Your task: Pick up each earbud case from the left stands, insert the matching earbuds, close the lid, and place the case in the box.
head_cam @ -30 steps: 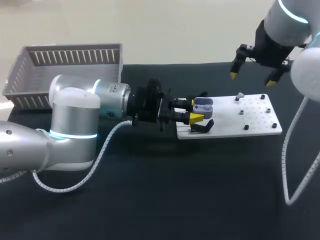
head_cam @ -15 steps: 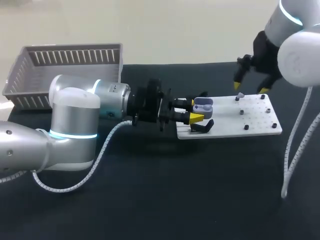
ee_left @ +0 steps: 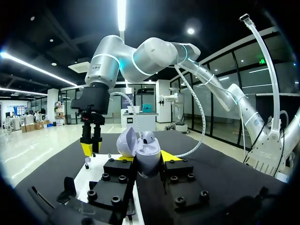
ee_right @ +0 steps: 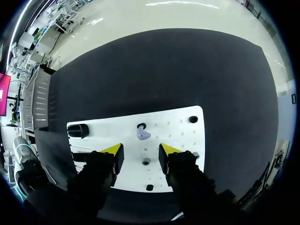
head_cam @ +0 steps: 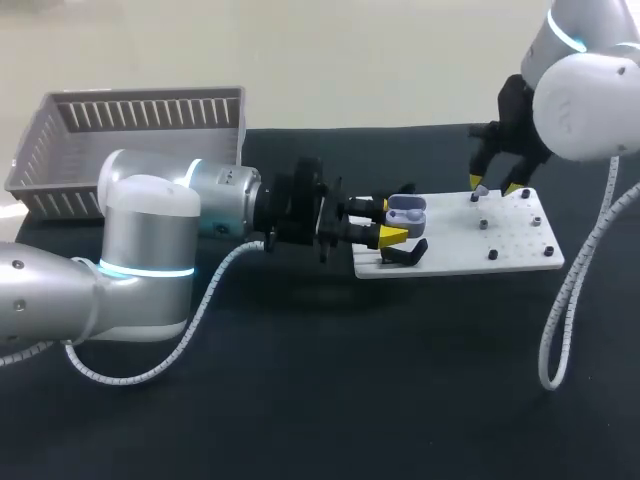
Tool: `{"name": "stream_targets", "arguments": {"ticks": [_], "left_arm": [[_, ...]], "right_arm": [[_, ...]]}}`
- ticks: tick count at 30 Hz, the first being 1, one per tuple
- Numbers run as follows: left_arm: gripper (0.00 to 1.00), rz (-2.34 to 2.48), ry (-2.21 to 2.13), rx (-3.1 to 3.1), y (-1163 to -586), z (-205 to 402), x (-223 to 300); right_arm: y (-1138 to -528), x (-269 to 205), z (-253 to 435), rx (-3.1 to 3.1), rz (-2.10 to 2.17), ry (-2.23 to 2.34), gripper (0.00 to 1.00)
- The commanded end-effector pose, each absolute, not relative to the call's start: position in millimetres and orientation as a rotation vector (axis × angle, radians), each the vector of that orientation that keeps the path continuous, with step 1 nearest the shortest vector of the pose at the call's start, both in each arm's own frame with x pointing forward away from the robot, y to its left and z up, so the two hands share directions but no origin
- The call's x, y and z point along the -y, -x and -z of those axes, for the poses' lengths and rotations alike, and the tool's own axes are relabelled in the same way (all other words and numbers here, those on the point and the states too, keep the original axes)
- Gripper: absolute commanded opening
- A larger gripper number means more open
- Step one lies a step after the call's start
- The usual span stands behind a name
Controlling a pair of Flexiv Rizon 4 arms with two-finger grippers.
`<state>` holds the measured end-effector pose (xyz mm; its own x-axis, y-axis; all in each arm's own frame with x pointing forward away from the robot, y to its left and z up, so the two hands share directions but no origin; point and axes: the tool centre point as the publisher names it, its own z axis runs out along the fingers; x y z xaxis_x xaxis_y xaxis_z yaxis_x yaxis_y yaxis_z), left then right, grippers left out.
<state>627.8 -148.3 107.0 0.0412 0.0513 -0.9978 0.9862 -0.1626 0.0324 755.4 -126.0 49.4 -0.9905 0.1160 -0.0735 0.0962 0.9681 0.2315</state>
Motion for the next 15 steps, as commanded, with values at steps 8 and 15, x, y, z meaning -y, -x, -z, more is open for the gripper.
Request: {"name": "stream_targets", "arguments": {"ticks": [8,15], "left_arm": [[0.00,1.270,-1.383,-1.140,-627.0,-106.3,148.3],[0.00,1.270,-1.383,-1.140,-627.0,-106.3,148.3]], "right_arm": [[-768.4,122.0,-37.4,-3.060,-0.350,-0.163,0.44],[-769.2,124.7,-34.5,-3.062,-0.351,-0.178,0.42]]}}
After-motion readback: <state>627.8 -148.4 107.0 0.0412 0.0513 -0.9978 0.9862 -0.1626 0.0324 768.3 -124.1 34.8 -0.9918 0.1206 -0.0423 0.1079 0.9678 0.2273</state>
